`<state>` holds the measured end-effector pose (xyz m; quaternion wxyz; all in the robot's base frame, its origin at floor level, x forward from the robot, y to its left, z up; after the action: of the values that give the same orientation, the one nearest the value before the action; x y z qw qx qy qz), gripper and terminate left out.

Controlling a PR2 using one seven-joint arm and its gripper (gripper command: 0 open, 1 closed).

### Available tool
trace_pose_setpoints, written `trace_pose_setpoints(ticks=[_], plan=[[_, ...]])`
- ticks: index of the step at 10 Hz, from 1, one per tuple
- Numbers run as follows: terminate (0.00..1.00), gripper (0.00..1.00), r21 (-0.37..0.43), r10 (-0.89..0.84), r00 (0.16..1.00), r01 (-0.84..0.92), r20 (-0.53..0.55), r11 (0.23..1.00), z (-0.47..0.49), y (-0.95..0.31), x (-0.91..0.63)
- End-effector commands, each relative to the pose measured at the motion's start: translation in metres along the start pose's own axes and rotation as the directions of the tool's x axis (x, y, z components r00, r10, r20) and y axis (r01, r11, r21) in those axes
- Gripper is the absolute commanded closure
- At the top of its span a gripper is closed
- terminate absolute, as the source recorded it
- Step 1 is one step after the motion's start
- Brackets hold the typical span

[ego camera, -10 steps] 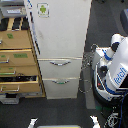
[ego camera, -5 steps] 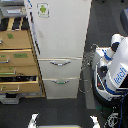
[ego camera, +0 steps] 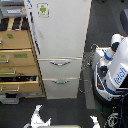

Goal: Opening the fridge

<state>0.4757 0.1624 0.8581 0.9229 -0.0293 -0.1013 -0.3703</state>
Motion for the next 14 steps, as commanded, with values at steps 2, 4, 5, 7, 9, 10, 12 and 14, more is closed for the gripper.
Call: trace_pose_setpoints(ticks=[2, 4, 5, 7, 9, 10, 12, 14], plan=[[0.0, 0.0, 0.049, 0.324, 0.927, -0.321, -0.188, 0.946, -0.013, 0.103, 0.083], [0.0, 0.0, 0.067, 0.373, 0.906, -0.367, -0.2, 0.928, -0.014, 0.123, 0.107], [0.0, 0.0, 0.066, 0.392, 0.897, -0.387, -0.206, 0.92, -0.014, 0.131, 0.112], [0.0, 0.0, 0.069, 0.446, 0.87, -0.441, -0.213, 0.895, -0.008, 0.148, 0.114], [0.0, 0.0, 0.076, 0.517, 0.823, -0.515, -0.233, 0.854, -0.008, 0.172, 0.122], [0.0, 0.0, 0.08, 0.536, 0.811, -0.533, -0.233, 0.842, -0.007, 0.178, 0.126], [0.0, 0.0, 0.074, 0.579, 0.776, -0.581, -0.25, 0.81, -0.008, 0.193, 0.129], [0.0, 0.0, 0.08, 0.623, 0.738, -0.627, -0.259, 0.775, -0.008, 0.216, 0.136]])
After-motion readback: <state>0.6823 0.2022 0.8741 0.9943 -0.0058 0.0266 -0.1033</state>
